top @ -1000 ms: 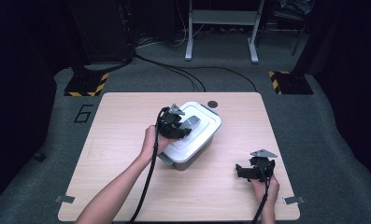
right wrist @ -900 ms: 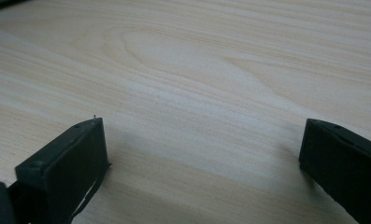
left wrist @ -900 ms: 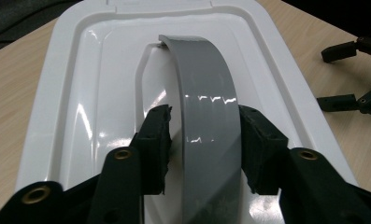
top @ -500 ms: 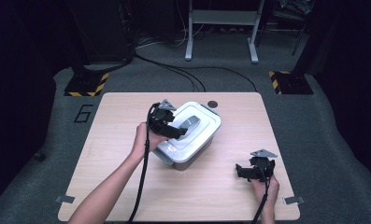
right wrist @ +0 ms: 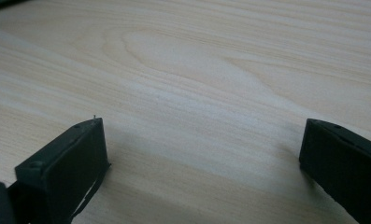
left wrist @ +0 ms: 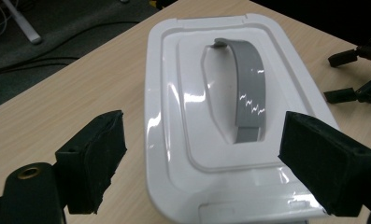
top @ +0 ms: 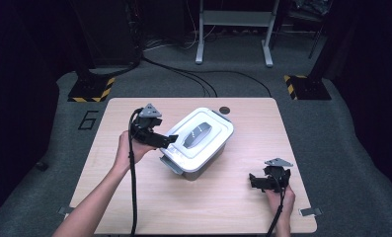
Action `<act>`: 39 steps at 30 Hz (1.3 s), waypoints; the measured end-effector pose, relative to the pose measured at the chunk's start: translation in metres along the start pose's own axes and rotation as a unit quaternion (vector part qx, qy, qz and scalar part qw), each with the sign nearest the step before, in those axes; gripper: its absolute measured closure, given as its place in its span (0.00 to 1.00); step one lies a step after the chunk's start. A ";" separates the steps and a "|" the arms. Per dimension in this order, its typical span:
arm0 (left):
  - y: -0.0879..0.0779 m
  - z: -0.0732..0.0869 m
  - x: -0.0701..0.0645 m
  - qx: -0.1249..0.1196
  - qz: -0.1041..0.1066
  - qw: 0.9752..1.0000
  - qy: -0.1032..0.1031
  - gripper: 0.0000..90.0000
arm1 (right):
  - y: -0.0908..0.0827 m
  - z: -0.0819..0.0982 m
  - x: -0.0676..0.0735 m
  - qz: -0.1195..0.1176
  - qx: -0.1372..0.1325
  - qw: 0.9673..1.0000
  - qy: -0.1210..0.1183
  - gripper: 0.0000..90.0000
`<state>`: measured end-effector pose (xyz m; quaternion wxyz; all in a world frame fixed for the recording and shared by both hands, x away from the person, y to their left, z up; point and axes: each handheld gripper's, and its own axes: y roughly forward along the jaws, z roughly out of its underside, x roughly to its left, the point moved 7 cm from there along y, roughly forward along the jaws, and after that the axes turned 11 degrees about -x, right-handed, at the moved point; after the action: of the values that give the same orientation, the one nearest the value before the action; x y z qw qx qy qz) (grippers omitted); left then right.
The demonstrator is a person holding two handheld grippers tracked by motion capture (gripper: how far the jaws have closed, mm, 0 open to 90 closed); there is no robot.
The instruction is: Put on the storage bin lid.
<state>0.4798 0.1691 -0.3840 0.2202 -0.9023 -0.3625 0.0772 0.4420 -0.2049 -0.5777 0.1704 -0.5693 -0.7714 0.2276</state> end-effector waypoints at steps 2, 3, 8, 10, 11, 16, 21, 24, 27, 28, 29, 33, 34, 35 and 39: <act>-0.008 0.007 0.003 -0.001 -0.006 1.000 -0.001 0.16 | 0.000 0.000 0.000 0.000 0.000 1.000 0.000 0.00; -0.010 0.009 0.004 0.001 -0.008 1.000 0.000 0.16 | 0.000 0.000 0.000 0.000 0.000 1.000 0.000 0.00; -0.027 0.031 0.012 0.003 -0.022 1.000 0.001 0.16 | 0.000 0.000 0.000 0.000 0.000 1.000 0.000 0.00; -0.032 0.041 0.015 0.007 -0.029 1.000 0.002 0.16 | 0.000 0.000 0.000 0.000 0.000 1.000 0.000 0.00; -0.034 0.046 0.016 0.007 -0.033 0.999 0.000 0.15 | 0.000 0.000 0.000 0.000 0.000 1.000 0.000 0.00; -0.043 0.075 0.021 0.010 -0.044 0.999 -0.012 0.13 | 0.000 0.000 0.000 0.000 0.000 1.000 0.000 0.00; -0.046 0.112 0.025 0.027 -0.058 0.998 -0.018 0.11 | 0.000 0.000 0.000 -0.001 0.000 1.000 0.000 0.00; -0.046 0.138 0.026 0.041 -0.061 0.997 -0.030 0.11 | 0.000 0.000 0.000 0.000 0.000 1.000 0.000 0.00; -0.042 0.168 0.027 0.061 -0.065 0.995 -0.041 0.11 | 0.000 0.000 0.000 0.000 0.000 1.000 -0.001 0.00; -0.039 0.179 0.028 0.067 -0.066 0.995 -0.043 0.10 | 0.000 0.000 0.000 0.000 0.000 1.000 0.000 0.00; -0.037 0.188 0.027 0.071 -0.070 0.994 -0.053 0.10 | 0.000 0.000 0.000 0.000 0.000 1.000 0.000 0.00; -0.031 0.217 0.025 0.075 -0.078 0.992 -0.071 0.08 | 0.000 0.000 0.000 0.000 0.000 1.000 0.000 0.00; -0.030 0.222 0.023 0.071 -0.079 0.991 -0.078 0.07 | 0.000 0.000 0.000 0.000 0.000 1.000 0.000 0.00; -0.030 0.227 0.023 0.072 -0.083 0.991 -0.075 0.07 | 0.000 0.000 0.000 0.000 0.000 1.000 0.000 0.00; -0.028 0.233 0.021 0.051 -0.100 0.992 -0.064 0.04 | 0.000 0.000 0.000 0.001 0.000 1.000 0.000 0.00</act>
<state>0.4079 0.2817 -0.5786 0.2494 -0.8424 -0.4595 0.1305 0.4421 -0.2047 -0.5778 0.1706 -0.5697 -0.7710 0.2277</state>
